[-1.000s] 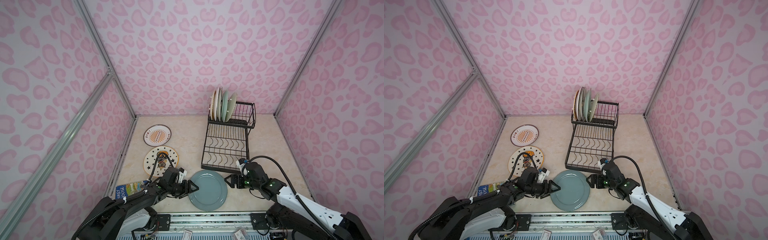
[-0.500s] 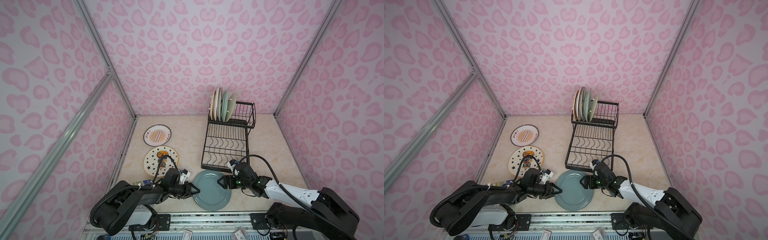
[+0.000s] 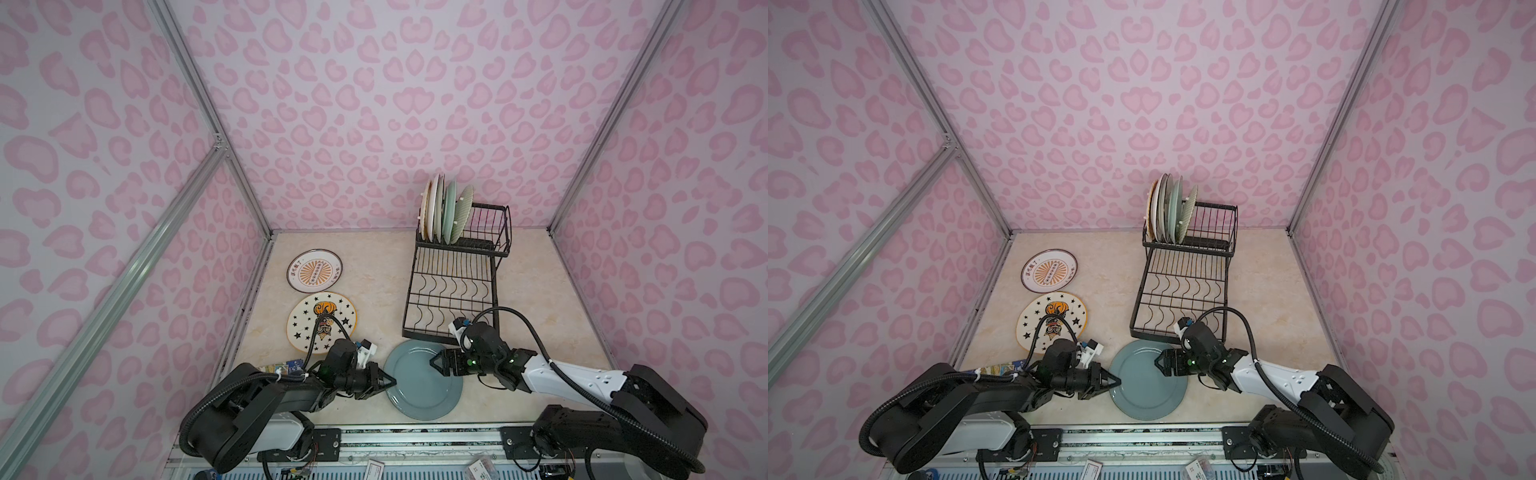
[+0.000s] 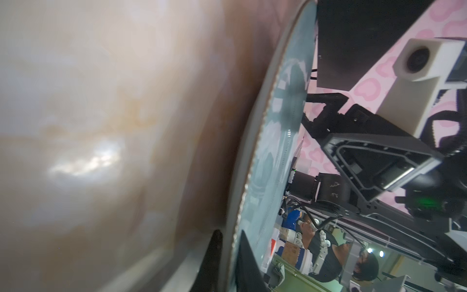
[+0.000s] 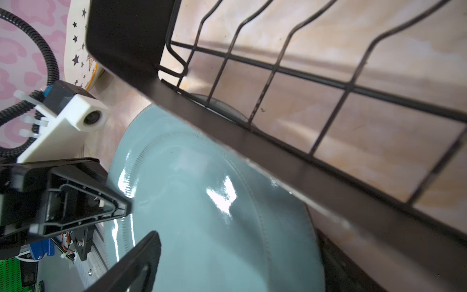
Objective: Load the plates into the dish rack
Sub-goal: 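Grasp the teal plate rim with the left gripper while the right grips the opposite rim, then tilt the teal plate upright with the right gripper while the left gripper releases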
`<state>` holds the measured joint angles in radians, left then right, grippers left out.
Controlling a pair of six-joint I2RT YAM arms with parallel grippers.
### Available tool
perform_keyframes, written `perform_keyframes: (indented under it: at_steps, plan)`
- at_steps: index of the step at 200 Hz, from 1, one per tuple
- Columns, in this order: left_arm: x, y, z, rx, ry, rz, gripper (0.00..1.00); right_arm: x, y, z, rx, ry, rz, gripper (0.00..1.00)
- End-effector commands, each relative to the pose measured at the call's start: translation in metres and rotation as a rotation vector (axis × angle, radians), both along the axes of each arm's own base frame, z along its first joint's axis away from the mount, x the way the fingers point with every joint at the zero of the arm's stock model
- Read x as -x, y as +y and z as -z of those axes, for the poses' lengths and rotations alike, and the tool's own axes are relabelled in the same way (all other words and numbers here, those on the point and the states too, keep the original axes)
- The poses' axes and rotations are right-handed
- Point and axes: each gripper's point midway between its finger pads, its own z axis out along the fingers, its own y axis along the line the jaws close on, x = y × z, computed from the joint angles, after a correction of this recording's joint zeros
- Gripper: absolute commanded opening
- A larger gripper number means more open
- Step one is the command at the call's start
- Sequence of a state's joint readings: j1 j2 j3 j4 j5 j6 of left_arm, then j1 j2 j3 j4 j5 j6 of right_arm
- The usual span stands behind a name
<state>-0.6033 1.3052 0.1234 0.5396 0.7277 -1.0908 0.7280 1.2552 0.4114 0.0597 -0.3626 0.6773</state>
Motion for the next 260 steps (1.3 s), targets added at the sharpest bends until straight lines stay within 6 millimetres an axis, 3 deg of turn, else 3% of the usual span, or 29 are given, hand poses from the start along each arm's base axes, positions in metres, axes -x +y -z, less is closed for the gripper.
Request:
perform_keyframes:
  at_steps: [1, 37, 63, 114, 160, 184, 206, 230, 260]
  plan:
    - [-0.016, 0.0, -0.008, -0.011, -0.06, -0.056, 0.04, 0.0, 0.009, -0.007, -0.037, 0.005, -0.02, 0.9]
    - [-0.015, 0.007, -0.018, -0.024, -0.087, -0.08, 0.04, -0.003, 0.012, -0.024, -0.036, -0.026, -0.03, 0.92]
    - [-0.012, 0.036, -0.009, -0.204, -0.125, -0.129, 0.04, -0.005, 0.011, -0.042, -0.045, -0.063, -0.027, 0.94]
    - [-0.003, 0.052, -0.047, -0.152, -0.187, -0.189, 0.04, -0.007, 0.008, -0.078, -0.045, -0.131, -0.037, 0.95]
    - [-0.018, 0.067, -0.114, -0.125, -0.306, -0.328, 0.04, -0.021, 0.001, -0.13, -0.012, -0.269, -0.031, 0.98]
    - [-0.022, 0.065, -0.154, -0.066, -0.352, -0.349, 0.04, -0.029, -0.009, -0.159, -0.005, -0.331, -0.009, 0.98]
    - [-0.021, 0.072, -0.174, -0.088, -0.377, -0.365, 0.04, -0.033, -0.016, -0.184, 0.003, -0.378, 0.005, 0.98]
    - [-0.028, 0.077, -0.199, -0.081, -0.429, -0.412, 0.04, -0.039, -0.023, -0.2, 0.032, -0.434, 0.021, 0.98]
    - [-0.05, 0.077, -0.246, -0.07, -0.512, -0.473, 0.04, -0.055, -0.027, -0.215, 0.045, -0.473, 0.055, 0.98]
